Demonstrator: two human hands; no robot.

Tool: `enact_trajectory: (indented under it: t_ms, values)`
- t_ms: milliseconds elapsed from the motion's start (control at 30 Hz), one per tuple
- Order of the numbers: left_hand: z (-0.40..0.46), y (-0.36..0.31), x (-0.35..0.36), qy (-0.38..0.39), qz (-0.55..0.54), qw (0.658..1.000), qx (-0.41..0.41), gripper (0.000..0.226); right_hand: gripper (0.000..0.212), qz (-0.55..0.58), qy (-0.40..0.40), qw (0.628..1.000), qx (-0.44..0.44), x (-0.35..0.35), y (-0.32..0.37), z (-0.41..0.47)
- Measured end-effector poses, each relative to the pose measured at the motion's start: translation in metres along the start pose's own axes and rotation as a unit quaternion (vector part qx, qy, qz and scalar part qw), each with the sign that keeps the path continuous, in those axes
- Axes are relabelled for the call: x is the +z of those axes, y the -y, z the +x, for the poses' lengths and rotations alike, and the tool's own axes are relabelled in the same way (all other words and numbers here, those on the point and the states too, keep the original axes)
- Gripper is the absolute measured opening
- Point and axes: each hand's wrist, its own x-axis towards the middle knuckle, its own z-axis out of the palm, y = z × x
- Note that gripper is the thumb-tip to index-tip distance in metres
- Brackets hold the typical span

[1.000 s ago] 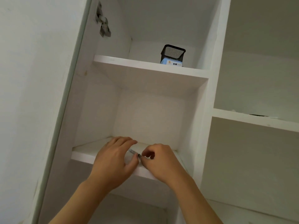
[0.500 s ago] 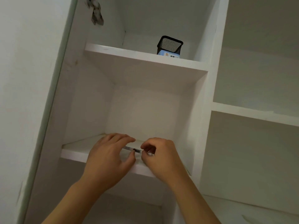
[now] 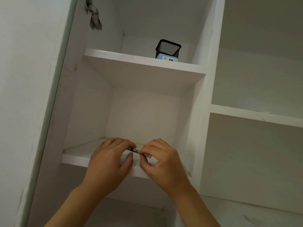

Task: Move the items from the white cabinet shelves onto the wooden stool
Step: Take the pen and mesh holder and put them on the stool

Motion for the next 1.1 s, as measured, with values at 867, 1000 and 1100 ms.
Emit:
enact_trajectory:
  t_ms: [867,1000,1100]
  values:
    - [0.052,-0.045,-0.058,-0.113,0.049,0.988,0.095,0.028,0.023,0.012,-0.073,0.996,-0.042,-0.071,0.036,0.055]
    - [0.087,-0.063,-0.083,-0.169,0.044,0.976,0.130,0.026,0.023,-0.023,-0.095,0.992,-0.084,-0.097,0.031,0.097]
    - [0.115,-0.071,-0.093,-0.192,0.049,0.971,0.135,0.025,0.021,-0.046,-0.105,0.988,-0.103,-0.113,0.019,0.124]
